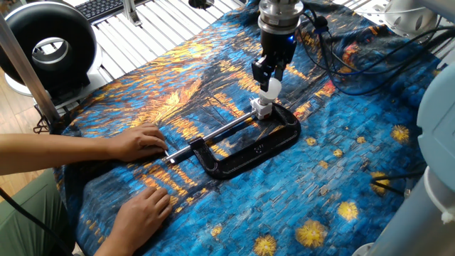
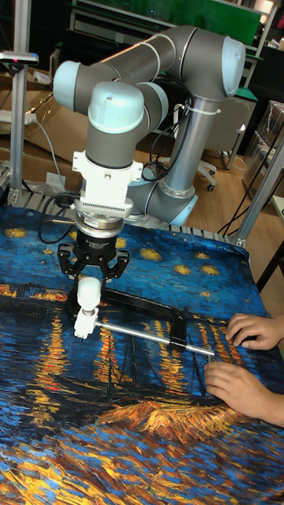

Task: Install the light bulb by rotating it

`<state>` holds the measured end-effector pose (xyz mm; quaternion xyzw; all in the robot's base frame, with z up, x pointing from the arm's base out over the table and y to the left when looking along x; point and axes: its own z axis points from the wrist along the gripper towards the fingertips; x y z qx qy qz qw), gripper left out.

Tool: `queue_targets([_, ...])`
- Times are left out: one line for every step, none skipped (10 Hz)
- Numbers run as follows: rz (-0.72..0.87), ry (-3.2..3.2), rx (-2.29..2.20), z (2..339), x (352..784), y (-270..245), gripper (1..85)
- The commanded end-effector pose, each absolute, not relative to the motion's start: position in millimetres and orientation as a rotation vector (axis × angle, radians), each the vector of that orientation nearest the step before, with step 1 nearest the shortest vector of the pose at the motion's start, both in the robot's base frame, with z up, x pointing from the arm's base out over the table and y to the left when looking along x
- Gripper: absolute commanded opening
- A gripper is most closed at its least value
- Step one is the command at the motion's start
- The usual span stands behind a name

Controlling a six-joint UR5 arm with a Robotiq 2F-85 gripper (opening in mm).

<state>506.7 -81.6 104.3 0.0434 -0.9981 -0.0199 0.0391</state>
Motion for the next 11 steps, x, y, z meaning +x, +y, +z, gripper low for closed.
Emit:
queue_targets([-0.104,-3.05,0.159,105.7,505.6,-78.4,54.7])
queue_targets([-0.107,-3.05,0.161,105.4,505.9,-78.2,55.0])
queue_targets([-0.102,-3.052,0.164,104.8,506.7,-79.0,55.0])
queue_targets([-0.088,-3.061,0.165,103.5,510.0,-81.5,53.3])
queue_targets([-0.09,-3.06,0.175,104.1,509.5,-81.2,53.3])
queue_targets([-0.093,-3.059,0.199,105.0,508.6,-81.4,53.3])
queue_targets([-0.101,-3.063,0.208,105.7,509.1,-80.4,53.7])
queue_targets([-0.103,-3.07,0.223,106.7,510.1,-80.0,54.0])
queue_targets([-0.105,-3.074,0.233,107.7,509.8,-80.6,54.0])
queue_targets([-0.112,-3.08,0.24,108.0,509.6,-81.2,54.0])
queue_targets([-0.114,-3.086,0.248,107.6,509.3,-82.5,54.0])
